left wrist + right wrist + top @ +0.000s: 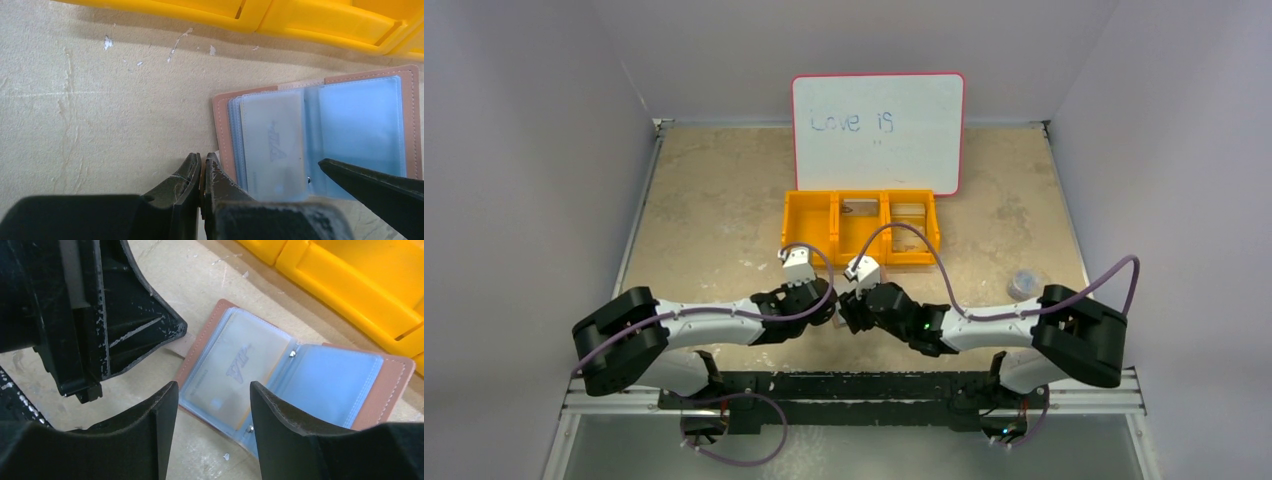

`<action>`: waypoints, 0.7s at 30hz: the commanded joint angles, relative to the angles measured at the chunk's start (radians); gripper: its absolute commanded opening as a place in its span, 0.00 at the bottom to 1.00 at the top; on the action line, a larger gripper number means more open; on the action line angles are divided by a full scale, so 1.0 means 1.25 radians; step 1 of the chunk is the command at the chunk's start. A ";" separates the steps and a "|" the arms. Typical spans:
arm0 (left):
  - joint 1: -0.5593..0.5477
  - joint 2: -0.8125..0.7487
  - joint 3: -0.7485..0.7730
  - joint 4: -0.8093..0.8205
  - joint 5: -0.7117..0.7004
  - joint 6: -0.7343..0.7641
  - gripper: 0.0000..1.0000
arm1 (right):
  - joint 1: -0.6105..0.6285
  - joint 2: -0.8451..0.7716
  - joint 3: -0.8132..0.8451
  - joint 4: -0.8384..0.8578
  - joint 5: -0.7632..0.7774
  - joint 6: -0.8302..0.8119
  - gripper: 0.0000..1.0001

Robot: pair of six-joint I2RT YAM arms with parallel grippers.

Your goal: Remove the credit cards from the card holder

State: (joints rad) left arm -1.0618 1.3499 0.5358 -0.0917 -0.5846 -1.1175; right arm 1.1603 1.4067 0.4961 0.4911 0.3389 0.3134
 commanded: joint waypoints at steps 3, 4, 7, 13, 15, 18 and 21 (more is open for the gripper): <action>0.017 -0.022 -0.029 0.055 0.011 -0.007 0.00 | 0.003 0.043 0.027 -0.012 -0.033 -0.003 0.58; 0.022 -0.025 -0.035 0.064 0.020 -0.009 0.00 | 0.003 0.060 0.033 -0.017 -0.033 -0.001 0.58; 0.035 -0.039 -0.049 0.071 0.031 -0.011 0.00 | 0.003 0.086 0.049 -0.030 -0.031 0.002 0.61; 0.048 -0.036 -0.057 0.078 0.050 -0.003 0.00 | 0.003 0.122 0.074 -0.063 -0.011 0.009 0.64; 0.049 -0.033 -0.059 0.082 0.053 -0.004 0.00 | 0.003 0.130 0.082 -0.072 0.008 0.011 0.63; 0.049 -0.034 -0.060 0.082 0.053 -0.004 0.00 | 0.003 0.148 0.103 -0.106 0.072 0.022 0.60; 0.050 -0.038 -0.061 0.080 0.050 -0.005 0.00 | 0.003 0.162 0.109 -0.133 0.089 0.044 0.49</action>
State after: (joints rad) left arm -1.0019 1.3201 0.4644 -0.0307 -0.5278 -1.1172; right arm 1.1629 1.5730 0.6075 0.4126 0.3767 0.3328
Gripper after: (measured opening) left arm 0.036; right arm 0.573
